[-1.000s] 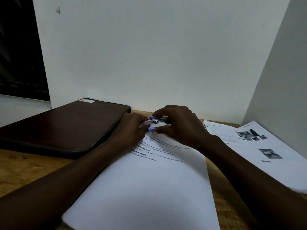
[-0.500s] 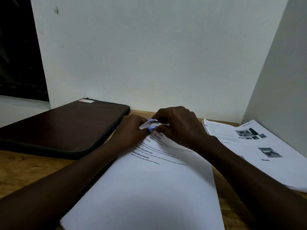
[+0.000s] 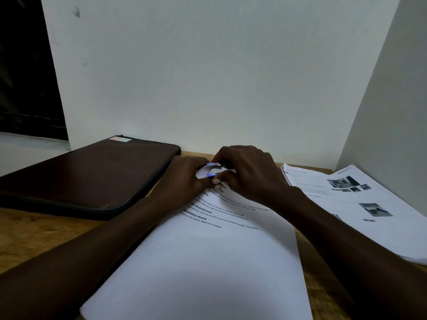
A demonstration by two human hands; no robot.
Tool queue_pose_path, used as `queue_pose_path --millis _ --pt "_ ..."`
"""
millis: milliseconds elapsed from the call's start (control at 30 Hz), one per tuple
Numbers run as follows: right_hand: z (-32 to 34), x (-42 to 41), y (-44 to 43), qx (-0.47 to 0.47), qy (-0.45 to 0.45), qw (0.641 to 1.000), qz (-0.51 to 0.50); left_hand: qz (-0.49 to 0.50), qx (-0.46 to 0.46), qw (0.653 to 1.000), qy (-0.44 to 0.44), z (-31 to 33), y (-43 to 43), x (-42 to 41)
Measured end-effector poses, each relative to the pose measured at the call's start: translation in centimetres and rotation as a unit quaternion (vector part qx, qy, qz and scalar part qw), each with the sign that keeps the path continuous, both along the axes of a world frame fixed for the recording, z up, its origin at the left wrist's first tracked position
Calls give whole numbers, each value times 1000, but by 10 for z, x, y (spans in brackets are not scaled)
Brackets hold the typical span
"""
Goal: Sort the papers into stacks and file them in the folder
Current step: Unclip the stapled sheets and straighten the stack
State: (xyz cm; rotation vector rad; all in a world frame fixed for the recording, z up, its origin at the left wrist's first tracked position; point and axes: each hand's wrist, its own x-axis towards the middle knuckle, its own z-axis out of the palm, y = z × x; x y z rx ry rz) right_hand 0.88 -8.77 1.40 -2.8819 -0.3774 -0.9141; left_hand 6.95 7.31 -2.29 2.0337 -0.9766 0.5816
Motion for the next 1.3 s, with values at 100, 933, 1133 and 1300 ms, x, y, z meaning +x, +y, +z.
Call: queue_pose_path --millis 100,933,1133,1300 --pt "-2 0 -1 -2 -7 1000 5 5 6 1000 -3 -1 1 2" --pt "-7 15 -51 121 61 990 39 -20 -6 988 153 -1 7 22" --pt "-27 27 -85 186 101 975 -66 -60 -34 975 214 2 16 20" --pt "-35 36 -87 213 146 963 -72 -128 -84 938 311 10 18 12"
